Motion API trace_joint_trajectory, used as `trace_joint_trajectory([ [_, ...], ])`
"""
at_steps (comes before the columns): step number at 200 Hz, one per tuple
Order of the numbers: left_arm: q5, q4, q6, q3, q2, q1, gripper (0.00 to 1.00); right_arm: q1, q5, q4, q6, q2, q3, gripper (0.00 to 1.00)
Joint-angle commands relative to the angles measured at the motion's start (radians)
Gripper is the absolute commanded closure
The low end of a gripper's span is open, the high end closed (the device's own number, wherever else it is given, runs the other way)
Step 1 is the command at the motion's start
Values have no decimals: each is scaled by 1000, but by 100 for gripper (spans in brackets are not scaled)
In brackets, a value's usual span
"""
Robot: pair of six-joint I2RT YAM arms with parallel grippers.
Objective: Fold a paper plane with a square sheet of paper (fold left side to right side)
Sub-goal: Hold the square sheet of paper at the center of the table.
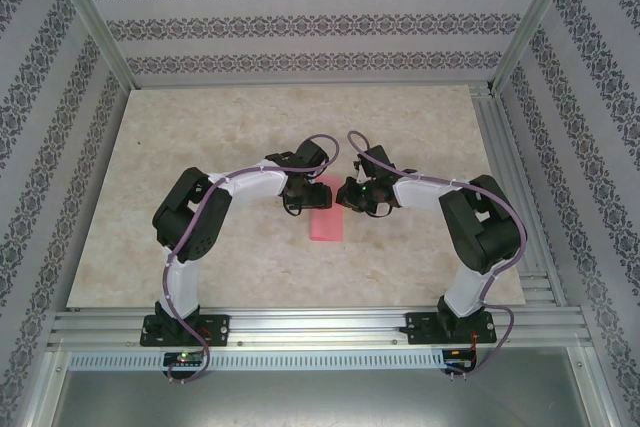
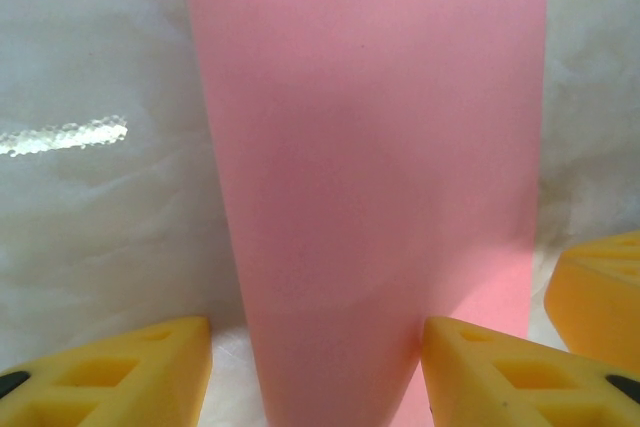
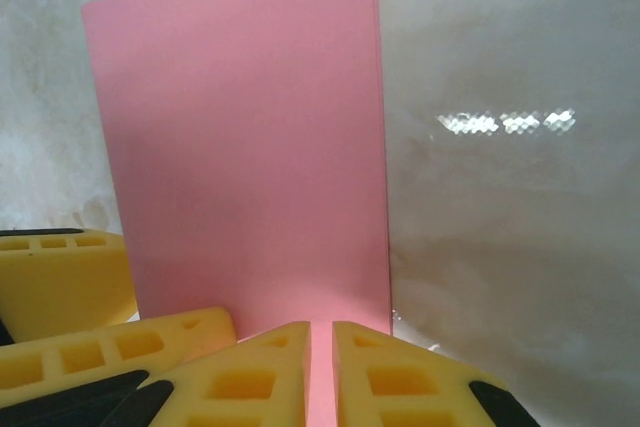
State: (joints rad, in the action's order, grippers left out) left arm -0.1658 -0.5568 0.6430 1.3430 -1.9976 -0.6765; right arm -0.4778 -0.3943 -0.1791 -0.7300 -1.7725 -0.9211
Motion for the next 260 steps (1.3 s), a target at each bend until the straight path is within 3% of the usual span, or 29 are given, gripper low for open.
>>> trace_joint_trajectory([
  [1,-63,63,-13,5,-66,-40,41,-9,-4,15,-8,-23,-21,86],
  [109,-44,51,-16,8,-47,-41,40,-10,85,-106,56,-64,-20,87],
  [193,-80,86,-9,-59,195,18,30,-11,75,-101,58,-97,-27,88],
  [212,-124,135,14,-95,229,23,36,-11,74,-99,57,-99,-25,88],
  [242,-232,216,67,-122,198,23,54,-12,75,-100,57,-98,-27,88],
  [260,-252,243,90,-128,168,23,57,-12,75,-102,58,-96,-29,88],
])
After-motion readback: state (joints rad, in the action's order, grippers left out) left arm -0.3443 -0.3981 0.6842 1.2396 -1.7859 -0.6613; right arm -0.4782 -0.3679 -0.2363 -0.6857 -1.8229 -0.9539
